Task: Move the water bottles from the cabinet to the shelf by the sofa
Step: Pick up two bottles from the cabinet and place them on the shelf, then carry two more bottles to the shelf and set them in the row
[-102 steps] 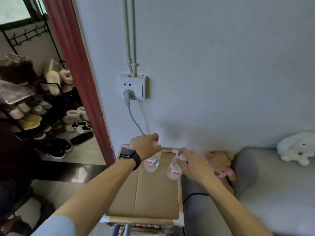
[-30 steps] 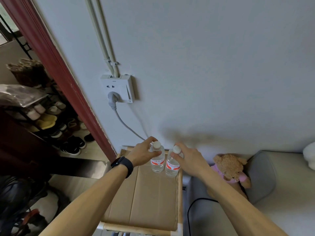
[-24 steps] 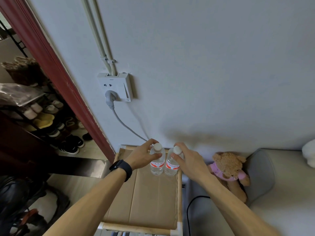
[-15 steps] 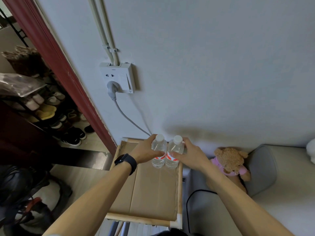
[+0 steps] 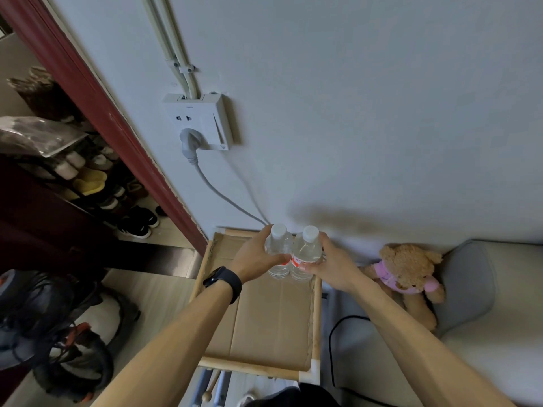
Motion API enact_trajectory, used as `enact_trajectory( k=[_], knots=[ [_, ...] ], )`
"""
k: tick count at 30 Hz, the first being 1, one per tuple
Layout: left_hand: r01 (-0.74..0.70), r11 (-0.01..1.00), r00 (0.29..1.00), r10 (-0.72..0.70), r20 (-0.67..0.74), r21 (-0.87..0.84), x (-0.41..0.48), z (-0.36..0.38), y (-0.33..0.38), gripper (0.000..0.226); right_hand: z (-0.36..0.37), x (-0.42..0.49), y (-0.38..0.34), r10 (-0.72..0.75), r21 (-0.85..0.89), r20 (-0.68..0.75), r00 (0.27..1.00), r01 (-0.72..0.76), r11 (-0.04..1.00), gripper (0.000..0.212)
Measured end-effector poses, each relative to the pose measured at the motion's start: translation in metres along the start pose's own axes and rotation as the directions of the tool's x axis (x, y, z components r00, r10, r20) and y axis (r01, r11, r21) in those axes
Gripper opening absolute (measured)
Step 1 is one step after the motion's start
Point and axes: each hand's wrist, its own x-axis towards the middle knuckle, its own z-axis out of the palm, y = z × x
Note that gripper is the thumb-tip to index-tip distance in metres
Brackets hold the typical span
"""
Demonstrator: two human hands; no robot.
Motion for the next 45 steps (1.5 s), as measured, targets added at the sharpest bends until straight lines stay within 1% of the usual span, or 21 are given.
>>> enact_trajectory(
  k=[6,10,12,14,17,19,22,23,24,27,28,30,32,34,36,39,41,42,44,45],
  knots=[
    [0.008,1.0,1.0,-0.008,-0.001,-0.008,0.002,0.001,0.0,0.07,0.001,0.003,0.006,-0.006,-0.026,0.002,1.0,0.006,1.0,0.075],
    [0.012,1.0,1.0,-0.012,-0.017,-0.01,0.002,0.004,0.0,0.071,0.005,0.002,0.014,0.004,0.001,-0.023,1.0,-0.004,1.0,0.081],
    [0.019,1.0,1.0,-0.019,-0.022,-0.017,0.0,0.005,0.0,0.075,0.005,0.003,0.018,-0.002,0.007,-0.018,1.0,0.002,1.0,0.084],
    [0.027,0.999,1.0,-0.027,-0.015,-0.032,-0.002,0.005,0.001,0.083,0.007,0.003,0.021,0.006,0.006,-0.019,1.0,-0.006,1.0,0.082],
    [0.022,0.998,1.0,-0.022,-0.009,-0.058,-0.005,0.004,0.004,0.096,0.007,0.003,0.026,0.036,0.012,-0.019,0.999,-0.036,0.999,0.08],
    [0.041,0.996,0.999,-0.042,-0.013,-0.079,-0.007,0.004,0.004,0.103,0.006,0.003,0.028,0.058,0.032,-0.019,0.998,-0.058,0.998,0.082],
    [0.093,0.989,0.995,-0.096,-0.024,-0.113,-0.012,0.009,-0.002,0.106,0.005,-0.002,0.03,0.101,0.055,0.012,0.995,-0.101,0.993,0.093],
    [0.117,0.988,0.992,-0.12,-0.03,-0.104,-0.016,0.011,-0.004,0.105,0.005,-0.007,0.031,0.137,0.056,0.021,0.99,-0.138,0.989,0.091],
    [0.15,0.985,0.988,-0.153,-0.036,-0.084,-0.021,0.014,-0.009,0.103,0.007,-0.01,0.033,0.174,0.053,0.02,0.985,-0.175,0.983,0.085],
    [0.268,0.963,0.962,-0.269,-0.037,-0.026,-0.043,0.025,-0.032,0.098,0.015,-0.026,0.046,0.276,-0.025,-0.012,0.961,-0.276,0.961,0.05],
    [0.306,0.952,0.951,-0.306,-0.033,-0.01,-0.054,0.029,-0.04,0.095,0.02,-0.03,0.052,0.293,-0.067,0.006,0.956,-0.292,0.954,0.042],
    [0.373,0.927,0.927,-0.371,-0.054,0.032,-0.077,0.033,-0.059,0.087,0.032,-0.039,0.057,0.291,-0.162,0.102,0.951,-0.273,0.948,0.031],
    [0.427,0.903,0.902,-0.421,-0.101,0.047,-0.106,0.033,-0.079,0.079,0.05,-0.044,0.05,0.254,-0.262,0.224,0.941,-0.193,0.946,0.022],
    [0.488,0.873,0.862,-0.482,-0.157,0.002,-0.138,0.03,-0.097,0.072,0.072,-0.045,0.03,0.182,-0.324,0.317,0.931,-0.074,0.943,0.016],
    [0.53,0.847,0.82,-0.523,-0.234,-0.035,-0.175,0.019,-0.113,0.064,0.097,-0.047,0.0,0.086,-0.358,0.408,0.909,0.072,0.931,0.019],
    [0.601,0.799,0.732,-0.555,-0.395,-0.01,-0.24,-0.007,-0.141,0.058,0.139,-0.053,-0.065,-0.096,-0.348,0.52,0.849,0.313,0.884,0.026],
    [0.664,0.747,0.644,-0.583,-0.495,-0.015,-0.295,-0.027,-0.159,0.058,0.172,-0.066,-0.116,-0.207,-0.311,0.595,0.776,0.461,0.831,0.027],
    [0.693,0.721,0.597,-0.59,-0.544,-0.022,-0.327,-0.034,-0.167,0.056,0.19,-0.078,-0.139,-0.28,-0.286,0.617,0.735,0.542,0.791,0.031],
    [0.729,0.683,0.5,-0.574,-0.648,-0.043,-0.397,-0.046,-0.177,0.052,0.231,-0.106,-0.18,-0.43,-0.236,0.659,0.616,0.713,0.66,0.038],
    [0.74,0.669,0.448,-0.562,-0.696,-0.064,-0.435,-0.048,-0.183,0.05,0.253,-0.126,-0.199,-0.486,-0.204,0.688,0.539,0.786,0.584,0.036]
  ],
)
